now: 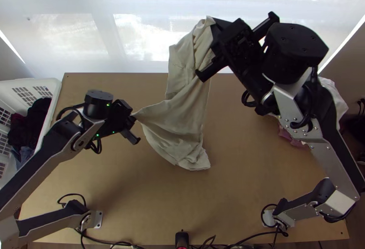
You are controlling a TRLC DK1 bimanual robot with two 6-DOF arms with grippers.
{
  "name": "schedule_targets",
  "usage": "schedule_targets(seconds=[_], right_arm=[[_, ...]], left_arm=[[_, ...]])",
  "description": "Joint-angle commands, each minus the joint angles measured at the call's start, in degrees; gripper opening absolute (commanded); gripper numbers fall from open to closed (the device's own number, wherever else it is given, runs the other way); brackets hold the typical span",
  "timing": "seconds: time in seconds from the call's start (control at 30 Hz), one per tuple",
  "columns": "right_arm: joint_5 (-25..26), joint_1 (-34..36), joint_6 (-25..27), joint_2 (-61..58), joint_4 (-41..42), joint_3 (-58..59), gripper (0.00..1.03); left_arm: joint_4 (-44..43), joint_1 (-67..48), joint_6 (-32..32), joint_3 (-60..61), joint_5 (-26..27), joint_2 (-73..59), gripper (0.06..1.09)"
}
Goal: Fold the t-shirt
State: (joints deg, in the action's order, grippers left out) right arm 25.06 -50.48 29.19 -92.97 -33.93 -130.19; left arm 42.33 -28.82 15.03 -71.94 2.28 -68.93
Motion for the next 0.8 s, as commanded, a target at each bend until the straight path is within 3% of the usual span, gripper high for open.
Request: schedule_targets(seconds=[0.0, 0.2, 0.43, 0.77], right_arm=[[-0.10, 3.55, -1.33, 3.23, -2.63, 0.99, 0.03], [-0.10, 5.65, -4.40, 6.40, -7.55, 3.45, 0.03], [-1.94, 5.30, -11.35, 8.77, -19.59, 3.98, 0.03], [-2.38, 3.98, -11.70, 9.56, -21.44, -1.21, 0.03]], left_arm=[[3.03, 6.76, -0.70, -5.31, -0.09, 4.33, 0.09], [4.70, 12.03, -1.58, -11.64, -0.09, 6.35, 0.09], [6.80, 14.40, -1.58, -21.75, -0.09, 6.35, 0.09], [7.60, 16.34, -1.67, -35.72, -0.17, 4.41, 0.09]])
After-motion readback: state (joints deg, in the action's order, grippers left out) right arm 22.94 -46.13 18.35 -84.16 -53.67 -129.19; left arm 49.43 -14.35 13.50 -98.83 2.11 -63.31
